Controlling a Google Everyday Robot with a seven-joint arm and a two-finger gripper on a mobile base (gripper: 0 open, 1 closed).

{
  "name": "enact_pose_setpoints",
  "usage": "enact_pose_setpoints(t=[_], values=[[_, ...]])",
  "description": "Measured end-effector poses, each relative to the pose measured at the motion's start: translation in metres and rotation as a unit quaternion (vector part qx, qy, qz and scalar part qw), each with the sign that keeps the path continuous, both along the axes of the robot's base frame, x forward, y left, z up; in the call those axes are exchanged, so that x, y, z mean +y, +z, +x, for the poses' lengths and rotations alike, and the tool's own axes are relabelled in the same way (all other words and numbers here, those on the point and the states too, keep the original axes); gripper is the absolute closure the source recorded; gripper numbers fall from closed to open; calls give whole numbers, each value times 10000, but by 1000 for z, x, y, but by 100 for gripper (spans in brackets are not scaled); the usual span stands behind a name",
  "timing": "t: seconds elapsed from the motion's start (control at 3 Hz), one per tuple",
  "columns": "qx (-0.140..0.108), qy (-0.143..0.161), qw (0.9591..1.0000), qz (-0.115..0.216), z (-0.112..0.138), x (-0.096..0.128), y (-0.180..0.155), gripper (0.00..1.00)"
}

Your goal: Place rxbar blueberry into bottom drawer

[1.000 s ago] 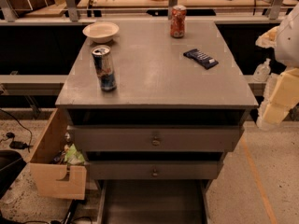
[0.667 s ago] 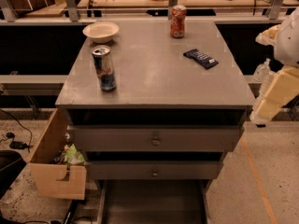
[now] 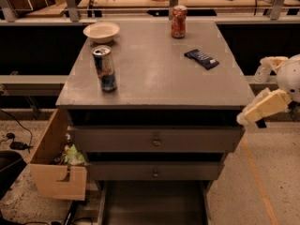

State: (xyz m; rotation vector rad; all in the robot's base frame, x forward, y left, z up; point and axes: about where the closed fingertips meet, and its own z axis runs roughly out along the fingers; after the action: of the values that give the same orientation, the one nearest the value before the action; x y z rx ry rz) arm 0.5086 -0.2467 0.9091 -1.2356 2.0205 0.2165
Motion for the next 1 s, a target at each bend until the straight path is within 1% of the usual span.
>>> enact_pose_setpoints(t=[0.33,0.67,1.0], values=[[-1114,-287,9807,1579,75,-9,-7,0],[-1975,-733,9504,2287,134,-29,10,0],[-2198,-1006,9420,2328,152,-38,12,0]])
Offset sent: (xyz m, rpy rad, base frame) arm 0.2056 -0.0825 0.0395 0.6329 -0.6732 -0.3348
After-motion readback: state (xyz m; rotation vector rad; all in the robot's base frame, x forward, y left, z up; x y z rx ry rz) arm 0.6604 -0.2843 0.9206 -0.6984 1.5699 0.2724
